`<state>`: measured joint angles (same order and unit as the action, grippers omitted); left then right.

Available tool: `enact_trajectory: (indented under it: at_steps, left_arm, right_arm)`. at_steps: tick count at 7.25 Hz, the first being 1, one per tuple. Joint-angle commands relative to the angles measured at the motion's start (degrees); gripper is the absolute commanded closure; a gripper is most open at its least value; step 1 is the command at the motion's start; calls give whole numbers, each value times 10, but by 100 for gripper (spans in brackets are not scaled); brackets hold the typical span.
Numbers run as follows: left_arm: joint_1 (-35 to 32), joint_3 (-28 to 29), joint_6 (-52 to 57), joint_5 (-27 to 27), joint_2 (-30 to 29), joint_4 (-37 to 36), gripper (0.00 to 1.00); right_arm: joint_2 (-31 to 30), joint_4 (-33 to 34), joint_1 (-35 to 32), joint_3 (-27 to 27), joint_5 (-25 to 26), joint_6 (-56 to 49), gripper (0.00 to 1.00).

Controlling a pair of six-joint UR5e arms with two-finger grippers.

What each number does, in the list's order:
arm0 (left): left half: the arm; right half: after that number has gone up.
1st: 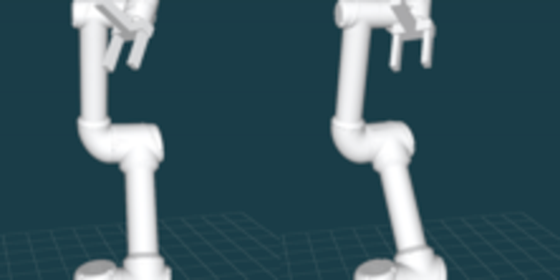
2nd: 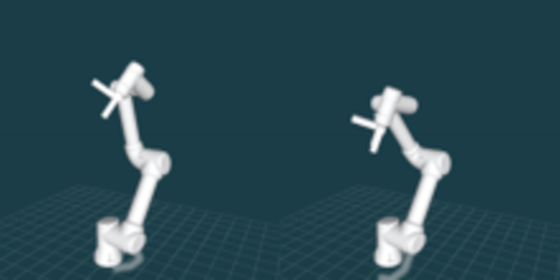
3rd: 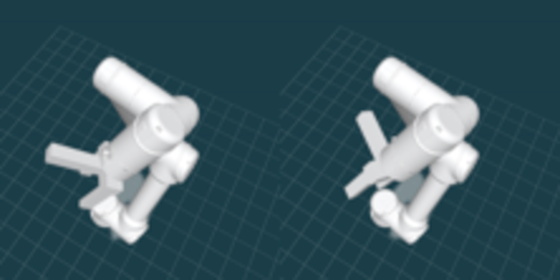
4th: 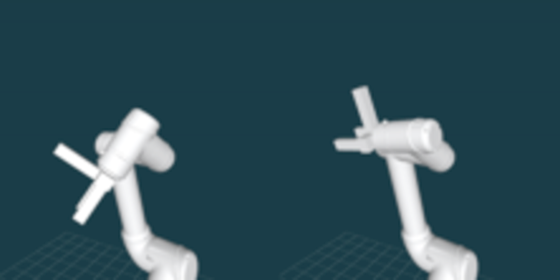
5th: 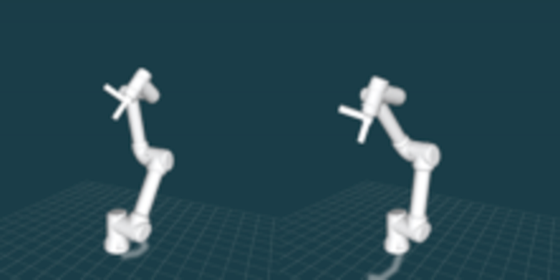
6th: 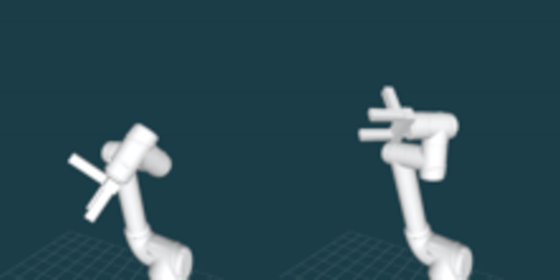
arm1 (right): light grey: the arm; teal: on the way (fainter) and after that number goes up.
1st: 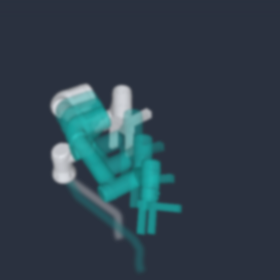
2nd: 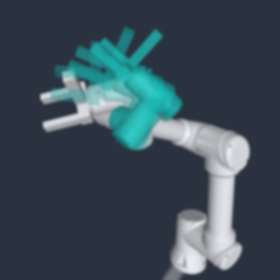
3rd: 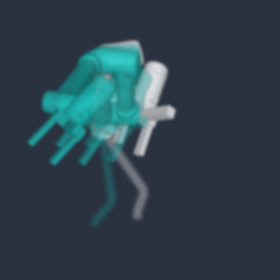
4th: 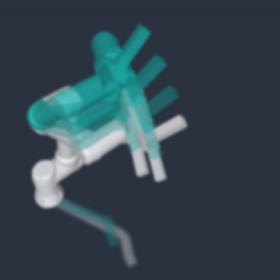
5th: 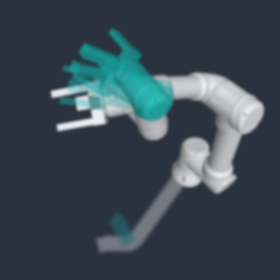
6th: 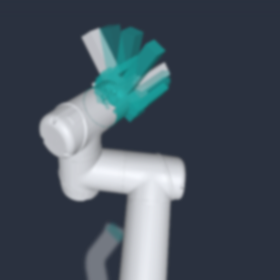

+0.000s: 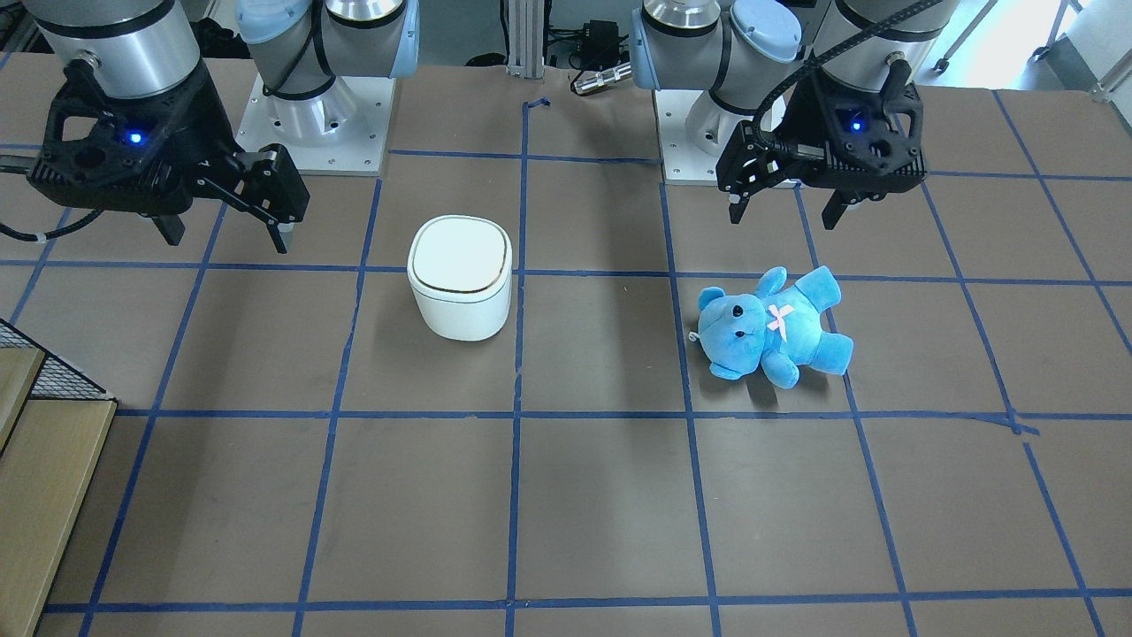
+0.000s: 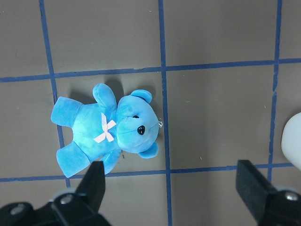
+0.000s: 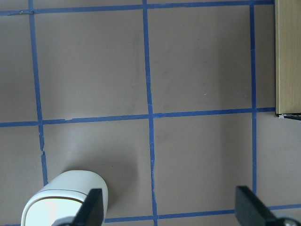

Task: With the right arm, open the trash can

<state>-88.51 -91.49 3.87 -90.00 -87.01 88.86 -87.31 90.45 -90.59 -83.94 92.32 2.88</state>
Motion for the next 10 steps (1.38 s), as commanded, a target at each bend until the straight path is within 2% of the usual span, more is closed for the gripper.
enact_trajectory:
  at_steps: [1, 4, 6, 8, 9, 10]
  left_arm:
    - [0, 0, 0, 0, 1, 0, 0]
    - [0, 0, 0, 0, 0, 0, 0]
    - [0, 0, 0, 0, 0, 0, 0]
    - [0, 0, 0, 0, 0, 0, 0]
    - [0, 0, 0, 1, 0, 0, 0]
    - [0, 0, 0, 1, 0, 0, 0]
  right_arm:
    - [-2, -19, 0, 0, -1, -1, 0]
    - [-3, -30, -1, 2, -6, 1, 0]
    - [-4, -65, -9, -1, -96, 43, 0]
    - [-4, -64, -58, -7, -88, 130, 2]
    - [-4, -60, -103, -20, -63, 182, 22]
    - [-3, -56, -139, -45, -38, 216, 50]
